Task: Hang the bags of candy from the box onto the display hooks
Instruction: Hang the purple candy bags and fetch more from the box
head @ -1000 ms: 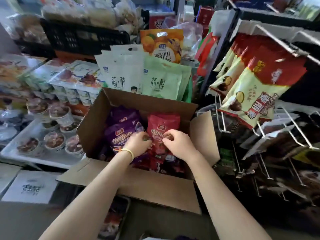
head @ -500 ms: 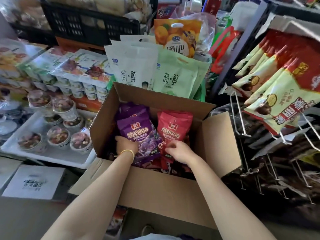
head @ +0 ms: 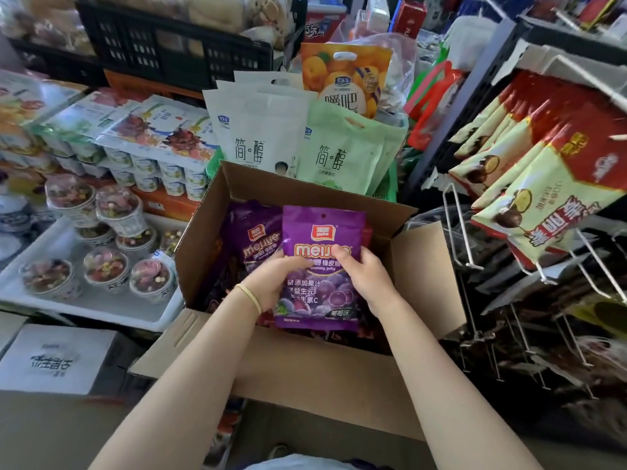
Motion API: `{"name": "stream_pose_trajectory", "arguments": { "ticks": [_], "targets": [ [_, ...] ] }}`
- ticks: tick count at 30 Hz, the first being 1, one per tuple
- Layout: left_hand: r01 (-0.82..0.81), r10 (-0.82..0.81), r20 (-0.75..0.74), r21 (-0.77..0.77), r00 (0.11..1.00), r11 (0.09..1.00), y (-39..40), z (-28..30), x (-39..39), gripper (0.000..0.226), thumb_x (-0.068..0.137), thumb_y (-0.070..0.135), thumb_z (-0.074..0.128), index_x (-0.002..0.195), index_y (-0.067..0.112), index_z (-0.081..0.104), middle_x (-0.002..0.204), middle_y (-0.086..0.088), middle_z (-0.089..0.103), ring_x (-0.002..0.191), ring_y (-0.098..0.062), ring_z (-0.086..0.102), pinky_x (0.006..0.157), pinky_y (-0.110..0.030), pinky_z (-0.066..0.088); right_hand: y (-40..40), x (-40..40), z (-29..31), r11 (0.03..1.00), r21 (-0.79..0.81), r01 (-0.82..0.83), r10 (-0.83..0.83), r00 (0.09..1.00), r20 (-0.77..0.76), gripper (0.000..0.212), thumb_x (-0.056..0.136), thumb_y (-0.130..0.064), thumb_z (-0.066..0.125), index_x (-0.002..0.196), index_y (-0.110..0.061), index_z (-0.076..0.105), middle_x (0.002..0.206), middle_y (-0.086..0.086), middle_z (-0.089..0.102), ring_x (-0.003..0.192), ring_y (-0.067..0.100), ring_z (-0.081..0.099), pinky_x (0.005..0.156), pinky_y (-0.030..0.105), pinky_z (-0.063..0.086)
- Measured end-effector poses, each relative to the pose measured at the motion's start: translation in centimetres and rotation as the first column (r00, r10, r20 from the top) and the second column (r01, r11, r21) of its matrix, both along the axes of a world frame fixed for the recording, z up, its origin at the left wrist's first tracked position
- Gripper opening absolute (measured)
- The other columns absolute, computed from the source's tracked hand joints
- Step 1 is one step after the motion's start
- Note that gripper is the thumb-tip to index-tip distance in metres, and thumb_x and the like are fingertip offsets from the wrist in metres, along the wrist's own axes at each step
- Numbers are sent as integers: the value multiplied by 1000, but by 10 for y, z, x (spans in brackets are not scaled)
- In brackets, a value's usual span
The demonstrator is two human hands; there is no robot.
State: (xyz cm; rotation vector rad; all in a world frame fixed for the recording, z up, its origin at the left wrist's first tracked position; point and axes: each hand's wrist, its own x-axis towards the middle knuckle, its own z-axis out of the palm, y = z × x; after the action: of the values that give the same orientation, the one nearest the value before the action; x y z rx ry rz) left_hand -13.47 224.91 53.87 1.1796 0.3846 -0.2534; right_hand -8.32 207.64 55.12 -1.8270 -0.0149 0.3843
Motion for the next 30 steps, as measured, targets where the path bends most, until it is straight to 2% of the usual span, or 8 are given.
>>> {"name": "stream_pose_trajectory", "arguments": {
  "ticks": [3,8,12,16,20,23,26,30],
  "targets": [
    [-55,52,101,32,994,998,-11,32,-4,33,94,36,68,117,11,67,107,-13,76,100,-32,73,96,-50,56,-8,-10,26,985,172,4,-5,1000,6,31,83,-39,76,108,-21,71,105,-1,78,99,18,74,92,39,58],
    [-107,104,251,-3,962,994,-47,92,-9,51,87,55,61,112,12,68,107,-15,76,101,-34,73,91,-47,57,-38,-29,88,932,361,-2,-25,997,70,36,75,-37,75,104,-17,70,102,7,78,96,25,75,84,39,60],
    [-43,78,338,-109,938,993,-99,133,-11,50,85,48,58,112,7,68,108,-17,75,94,-28,74,79,-37,62,-88,-41,135,907,422,-12,-76,978,192,24,74,-30,72,97,-23,72,94,-2,79,90,15,75,77,28,60],
    [15,38,387,-133,921,991,-172,161,-6,59,82,44,63,125,4,64,115,-20,72,102,-34,71,88,-45,60,-160,-48,159,907,414,73,-198,943,267,18,83,-26,70,100,-23,71,93,-7,79,90,9,74,77,24,58],
    [41,7,421,-105,907,994,-264,173,-1,45,80,40,66,112,8,70,104,-18,76,91,-29,74,82,-41,61,-249,-57,164,902,415,120,-244,934,261,21,79,-41,69,92,-25,76,96,0,79,92,18,75,82,33,59],
    [62,-19,402,-94,915,994,-342,172,3,50,79,41,71,116,7,69,108,-21,74,99,-37,72,90,-50,58,-323,-60,163,859,463,217,-378,880,289,27,85,-44,65,102,-24,72,99,1,78,95,18,75,85,37,60],
    [126,-98,380,-51,920,991,-424,172,13,45,90,44,65,115,7,70,108,-19,75,100,-36,72,93,-50,57,-405,-61,162,797,547,257,-500,788,358,30,96,-21,65,124,-16,54,106,5,75,97,17,73,81,34,59],
    [170,-159,309,-7,937,985,-524,171,30,46,97,51,57,111,10,71,103,-14,77,95,-31,74,91,-48,58,-506,-64,162,802,520,295,-549,708,444,37,95,2,62,120,-22,47,120,17,65,99,18,69,80,31,57]
  ]
}}
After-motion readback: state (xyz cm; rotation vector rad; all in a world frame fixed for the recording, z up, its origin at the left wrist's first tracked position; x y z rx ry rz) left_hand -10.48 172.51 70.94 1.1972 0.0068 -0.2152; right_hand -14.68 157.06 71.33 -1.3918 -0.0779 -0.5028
